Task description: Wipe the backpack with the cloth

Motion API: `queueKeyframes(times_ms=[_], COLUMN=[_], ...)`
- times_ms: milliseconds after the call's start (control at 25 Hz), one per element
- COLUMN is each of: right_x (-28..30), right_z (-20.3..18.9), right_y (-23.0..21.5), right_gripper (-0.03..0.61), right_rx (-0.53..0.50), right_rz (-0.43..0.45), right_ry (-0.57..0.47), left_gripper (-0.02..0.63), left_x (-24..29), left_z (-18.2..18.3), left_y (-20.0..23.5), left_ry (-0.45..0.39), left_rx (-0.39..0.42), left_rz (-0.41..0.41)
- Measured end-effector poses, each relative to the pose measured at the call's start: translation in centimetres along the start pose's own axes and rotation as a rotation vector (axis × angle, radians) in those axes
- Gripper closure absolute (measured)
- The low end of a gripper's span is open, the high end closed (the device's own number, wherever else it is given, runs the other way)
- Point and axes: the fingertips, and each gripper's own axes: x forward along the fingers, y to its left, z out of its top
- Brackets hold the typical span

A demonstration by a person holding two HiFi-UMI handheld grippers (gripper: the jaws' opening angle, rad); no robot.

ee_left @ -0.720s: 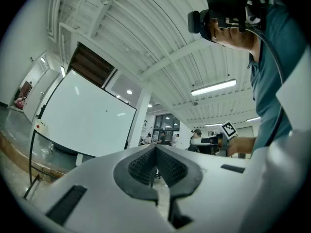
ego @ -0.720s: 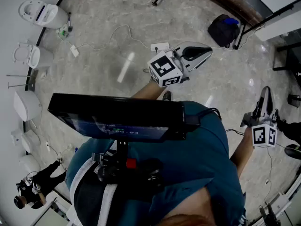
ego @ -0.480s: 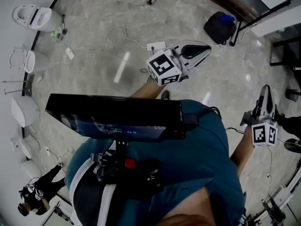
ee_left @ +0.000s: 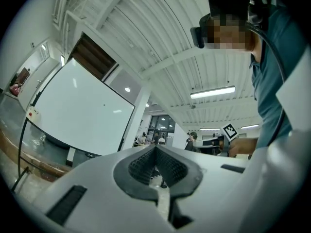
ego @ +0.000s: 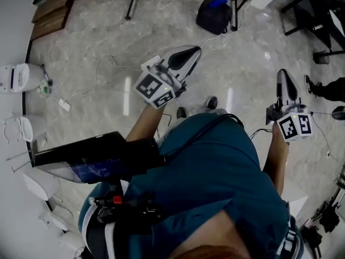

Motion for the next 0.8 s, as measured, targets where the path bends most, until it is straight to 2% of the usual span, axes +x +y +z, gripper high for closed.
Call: queueKeyframes(times_ms=[440,640,800], right_x=[9.0,14.1,18.8], right_z=[-3.0,-3.7,-3.9], right_y=[-12.7,-18.3,-22.2], right_gripper=[0.577,0.577,0.577], right_rx=[0.045,0.02,-0.042], right_rz=[0.063,0.138,0.198], right_ry=[0.058,0.075,0.107], left_gripper=[0.621,0.621,0.621], left_x=[10.9,17.5,22.8], left_z=[-3.3,-5.2,-5.9], left_y=[5.4,7.9,9.8], left_ry=[0.1,0.12,0.128], left_rx=[0.016,0.015,0.022], left_rz=[0.091,0.127,0.151])
